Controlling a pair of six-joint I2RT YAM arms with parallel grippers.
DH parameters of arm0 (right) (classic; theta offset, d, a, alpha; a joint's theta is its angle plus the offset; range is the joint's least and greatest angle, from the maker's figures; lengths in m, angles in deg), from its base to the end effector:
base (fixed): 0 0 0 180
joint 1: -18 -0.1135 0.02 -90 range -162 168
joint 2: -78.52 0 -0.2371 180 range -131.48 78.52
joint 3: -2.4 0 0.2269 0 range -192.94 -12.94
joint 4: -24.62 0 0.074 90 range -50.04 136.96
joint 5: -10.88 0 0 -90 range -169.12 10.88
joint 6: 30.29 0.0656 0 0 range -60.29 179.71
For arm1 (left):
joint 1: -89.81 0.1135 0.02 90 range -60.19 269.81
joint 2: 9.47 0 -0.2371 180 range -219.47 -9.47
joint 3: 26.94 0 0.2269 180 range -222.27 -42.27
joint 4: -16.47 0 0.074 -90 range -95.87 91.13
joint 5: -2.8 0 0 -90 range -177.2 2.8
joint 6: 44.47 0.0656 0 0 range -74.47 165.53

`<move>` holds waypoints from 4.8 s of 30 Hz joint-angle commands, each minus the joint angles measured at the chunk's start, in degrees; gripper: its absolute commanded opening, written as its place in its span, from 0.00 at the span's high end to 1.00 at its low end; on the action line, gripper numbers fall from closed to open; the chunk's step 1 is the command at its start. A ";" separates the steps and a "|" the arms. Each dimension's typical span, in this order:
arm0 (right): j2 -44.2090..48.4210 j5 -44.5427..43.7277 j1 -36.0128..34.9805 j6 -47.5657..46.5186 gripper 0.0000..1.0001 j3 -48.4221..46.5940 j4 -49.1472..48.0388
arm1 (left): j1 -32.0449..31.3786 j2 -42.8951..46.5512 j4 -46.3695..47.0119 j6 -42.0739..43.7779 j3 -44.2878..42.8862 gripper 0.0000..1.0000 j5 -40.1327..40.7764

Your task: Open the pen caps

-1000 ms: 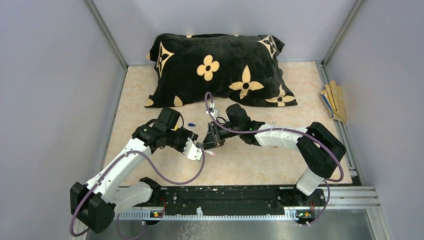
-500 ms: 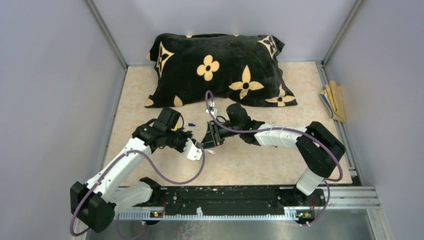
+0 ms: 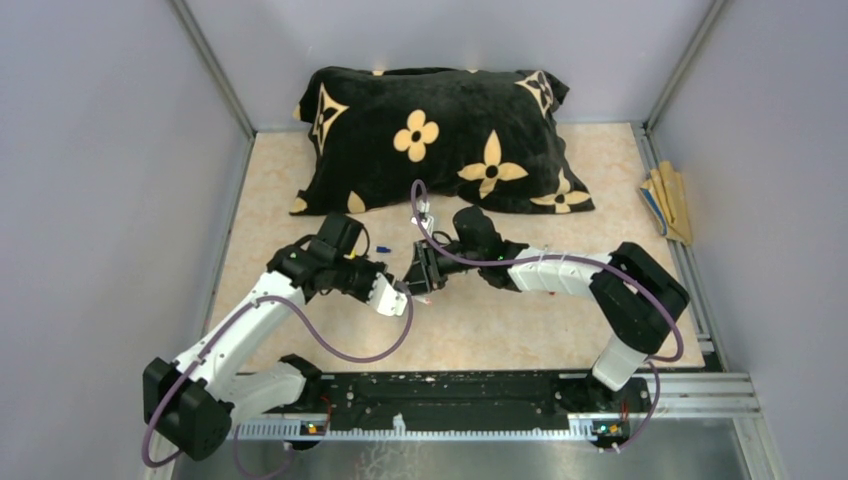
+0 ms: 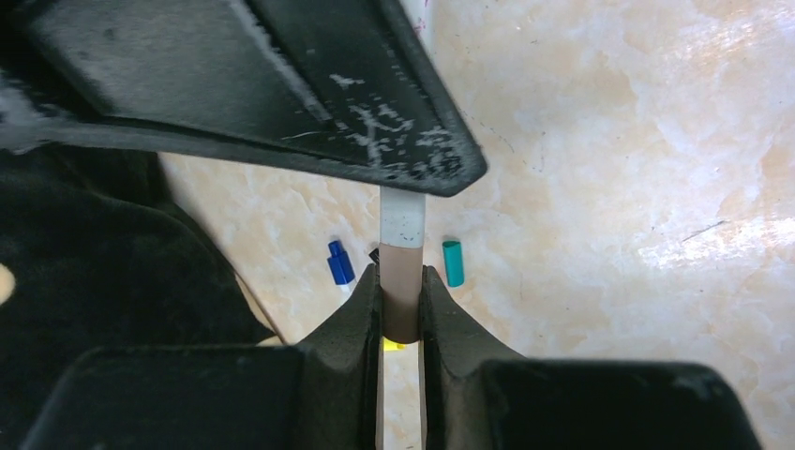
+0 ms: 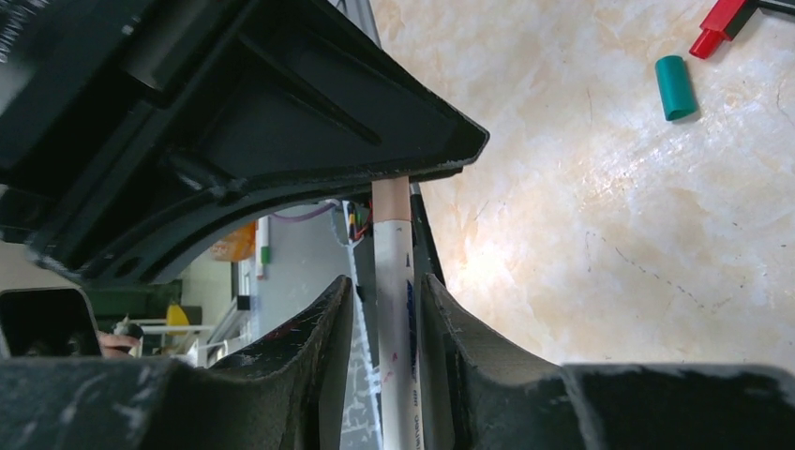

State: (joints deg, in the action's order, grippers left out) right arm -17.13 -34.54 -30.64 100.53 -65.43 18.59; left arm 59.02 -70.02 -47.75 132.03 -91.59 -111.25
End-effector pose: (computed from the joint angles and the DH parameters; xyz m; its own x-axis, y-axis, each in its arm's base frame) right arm 0.2008 0.2977 0.1987 -0.8166 -0.2230 -0.5324 -0.5702 0.1681 0.8042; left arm 0.1551 -0.1235 0.2201 0.5952 0.7064 -0.3831 0.7827 -0.4015 0.4757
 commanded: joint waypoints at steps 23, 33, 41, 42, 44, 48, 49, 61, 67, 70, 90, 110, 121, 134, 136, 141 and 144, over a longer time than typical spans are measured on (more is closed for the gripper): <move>12.81 -10.06 1.06 -8.66 1.00 3.72 19.43 | 2.80 -4.29 5.09 2.13 2.03 1.00 16.06; 20.79 -16.06 1.31 -11.06 1.00 8.48 28.33 | 11.29 -9.12 9.65 5.44 1.66 1.00 16.92; 26.09 -38.30 6.59 -8.87 1.00 10.18 34.00 | 11.21 -15.34 12.36 -7.71 0.38 1.00 8.93; 26.91 -40.18 7.78 -8.24 1.00 11.01 33.87 | 11.14 -16.99 12.37 -9.08 0.13 1.00 8.34; 28.37 -43.46 10.35 -7.22 1.00 12.32 34.29 | 11.10 -20.21 12.69 -11.77 -0.10 1.00 8.12; 31.44 -51.15 13.56 -6.46 1.00 14.03 36.63 | 10.94 -23.91 15.23 -15.15 0.08 1.00 8.16; 31.95 -52.84 14.19 -6.31 1.00 14.34 37.18 | 10.94 -24.26 15.79 -15.28 0.24 0.97 8.17; 29.78 -70.75 18.26 -4.47 1.00 18.22 37.64 | 10.95 -22.86 14.46 -18.67 -1.67 0.44 5.89; 29.18 -73.24 21.69 -4.16 1.00 20.69 35.25 | 11.66 -22.03 8.87 -22.75 -8.67 0.05 3.22; 27.40 -73.51 22.87 -4.43 1.00 21.48 33.39 | 12.55 -22.86 5.62 -25.29 -12.90 0.01 1.27; 21.93 -69.57 24.02 -8.66 0.68 19.73 29.32 | 14.09 -18.06 1.12 -29.48 -16.40 0.01 -0.89; 14.49 -34.46 18.20 -25.01 0.68 7.31 20.65 | 15.85 -17.97 2.28 -34.34 -19.21 0.01 -3.05; -3.83 -28.23 7.83 -34.08 0.67 -6.65 19.15 | 25.23 -17.49 0.06 -35.57 -17.77 0.01 -9.86; -8.91 -30.08 4.40 -35.69 0.68 -4.92 18.04 | 30.43 -17.18 -0.43 -35.47 -14.61 0.01 -12.49; -8.62 -30.60 4.27 -35.56 0.68 -3.70 17.42 | 30.39 -17.25 -0.66 -35.53 -14.75 0.01 -12.58; -6.95 -33.23 3.43 -35.57 0.69 -0.04 15.95 | 30.39 -16.80 -1.16 -35.47 -14.73 0.01 -12.62; -5.17 -35.16 2.93 -35.19 0.69 2.29 14.89 | 30.43 -16.38 -1.30 -35.30 -14.59 0.01 -13.11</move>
State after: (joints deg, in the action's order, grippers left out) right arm -24.89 -66.34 -26.55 65.69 -66.56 33.48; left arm 89.27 -88.14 -47.93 96.56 -106.32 -121.57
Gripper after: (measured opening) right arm 0.316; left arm 0.987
